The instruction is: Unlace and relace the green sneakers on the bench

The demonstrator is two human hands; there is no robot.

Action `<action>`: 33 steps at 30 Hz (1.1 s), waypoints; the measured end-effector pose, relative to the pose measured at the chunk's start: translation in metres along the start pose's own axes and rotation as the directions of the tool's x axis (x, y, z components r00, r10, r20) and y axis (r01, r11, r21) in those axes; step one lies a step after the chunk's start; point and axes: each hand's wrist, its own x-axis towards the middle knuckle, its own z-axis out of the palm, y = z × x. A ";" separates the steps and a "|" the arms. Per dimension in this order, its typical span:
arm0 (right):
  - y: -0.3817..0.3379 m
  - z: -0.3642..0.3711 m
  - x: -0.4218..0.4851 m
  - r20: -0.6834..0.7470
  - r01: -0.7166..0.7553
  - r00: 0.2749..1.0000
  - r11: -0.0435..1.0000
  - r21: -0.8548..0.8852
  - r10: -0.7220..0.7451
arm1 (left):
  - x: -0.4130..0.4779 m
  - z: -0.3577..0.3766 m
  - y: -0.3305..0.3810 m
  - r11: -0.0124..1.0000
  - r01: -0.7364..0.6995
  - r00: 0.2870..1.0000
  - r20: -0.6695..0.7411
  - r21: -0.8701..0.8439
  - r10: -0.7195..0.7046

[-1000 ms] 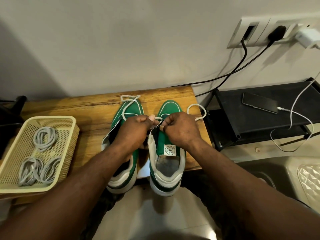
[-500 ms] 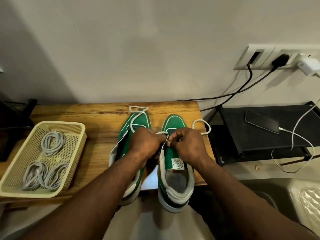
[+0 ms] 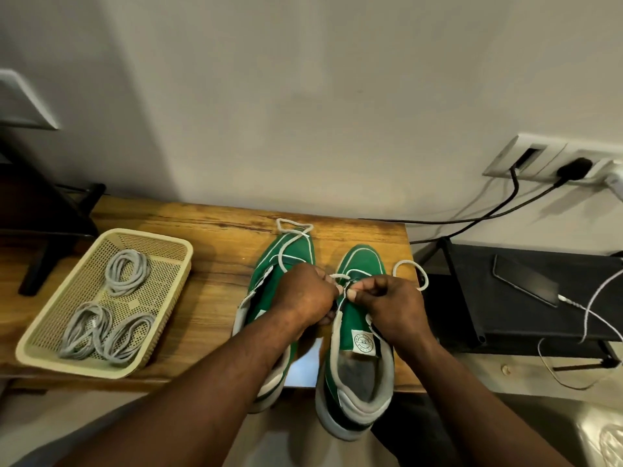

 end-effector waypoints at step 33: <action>-0.004 0.004 -0.003 0.085 0.200 0.978 0.749 -0.631 -0.190 | -0.002 -0.037 0.040 0.801 -0.409 0.849 -0.140 0.437 0.510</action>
